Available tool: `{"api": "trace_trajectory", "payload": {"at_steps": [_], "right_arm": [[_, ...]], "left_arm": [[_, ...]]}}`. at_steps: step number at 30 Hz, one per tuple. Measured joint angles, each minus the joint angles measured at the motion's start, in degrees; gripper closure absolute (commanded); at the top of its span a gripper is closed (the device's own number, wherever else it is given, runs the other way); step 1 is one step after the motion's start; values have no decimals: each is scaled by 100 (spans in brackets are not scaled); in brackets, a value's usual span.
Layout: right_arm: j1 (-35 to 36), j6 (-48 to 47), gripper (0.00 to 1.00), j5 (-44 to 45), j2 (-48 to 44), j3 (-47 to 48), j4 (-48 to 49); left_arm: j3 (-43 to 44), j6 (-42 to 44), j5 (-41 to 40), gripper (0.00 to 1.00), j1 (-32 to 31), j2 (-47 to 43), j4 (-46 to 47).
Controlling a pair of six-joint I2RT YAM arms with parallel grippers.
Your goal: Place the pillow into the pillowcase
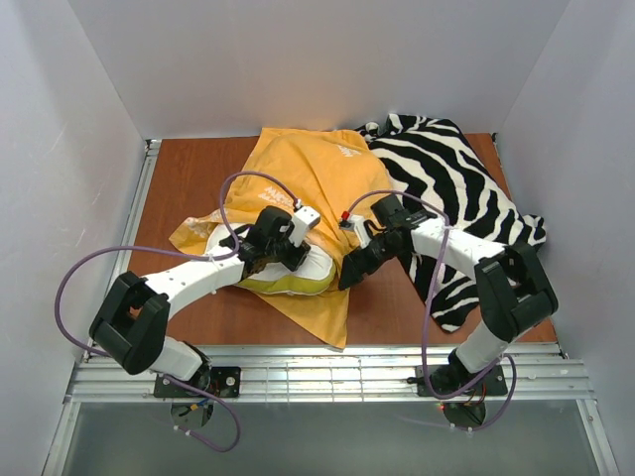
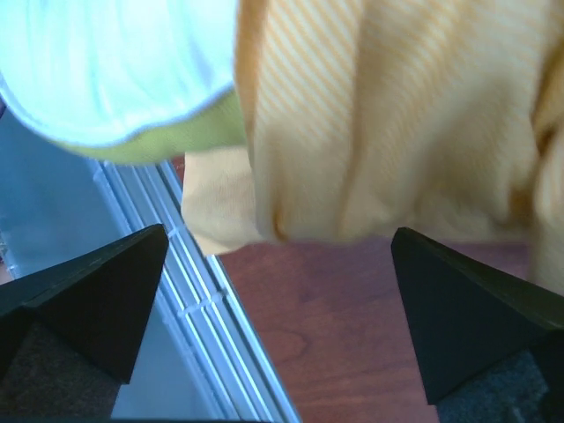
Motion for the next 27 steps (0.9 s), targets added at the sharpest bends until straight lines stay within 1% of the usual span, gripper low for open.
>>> {"api": "trace_trajectory", "payload": {"at_steps": [1, 2, 3, 4, 7, 9, 11, 13, 15, 17, 18, 19, 20, 21, 22, 23, 24, 25, 26, 27], "right_arm": [[107, 44, 20, 31, 87, 7, 149], [203, 70, 39, 66, 212, 22, 291], [269, 155, 81, 105, 328, 37, 393], [345, 164, 98, 140, 494, 57, 516], [433, 205, 99, 153, 804, 81, 660], [428, 208, 99, -118, 625, 79, 649], [396, 181, 99, -560, 44, 74, 667], [398, 76, 99, -973, -780, 111, 732], [422, -131, 99, -1217, -1471, 284, 688], [455, -378, 99, -1392, -1766, 372, 557], [474, -564, 99, -1456, -1799, 363, 393], [490, -756, 99, -1493, -1742, 330, 181], [503, -949, 99, -1515, -1613, 286, -31], [514, -1202, 85, -1480, -1436, 256, -304], [514, -1425, 77, -1414, -1222, 245, -608], [483, -1665, 74, -1351, -977, 216, -927], [422, -1823, 69, -1215, -813, 197, -1187], [367, -1923, 62, -1062, -699, 186, -1388], [286, -2011, 55, -894, -634, 195, -1585], [203, -2046, 35, -688, -605, 267, -1773]], "left_arm": [[74, -164, 72, 100, 55, 85, -66], [127, -273, 133, 100, 101, 140, -111], [181, -420, 197, 100, 177, 186, -162], [227, -553, 271, 100, 267, 214, -197], [310, -931, 437, 100, 553, 238, -282], [345, -1224, 566, 100, 846, 249, -308], [389, -1469, 625, 100, 1113, 275, -326], [498, -1729, 647, 100, 1309, 345, -321], [664, -1985, 717, 100, 1373, 422, -289], [804, -2229, 866, 100, 1349, 446, -229], [835, -2337, 986, 98, 1335, 446, -175], [835, -2406, 1097, 88, 1335, 450, -129], [831, -2428, 1200, 71, 1344, 459, -127], [813, -2420, 1285, 62, 1364, 470, -133], [763, -2424, 1414, 56, 1414, 452, -114], [706, -2354, 1556, 50, 1508, 396, -125], [651, -2247, 1755, 49, 1650, 315, -203], [634, -2135, 1978, 46, 1843, 205, -365], [651, -1921, 2243, 41, 2098, 87, -588], [688, -1631, 2450, 36, 2376, -59, -852]]}}
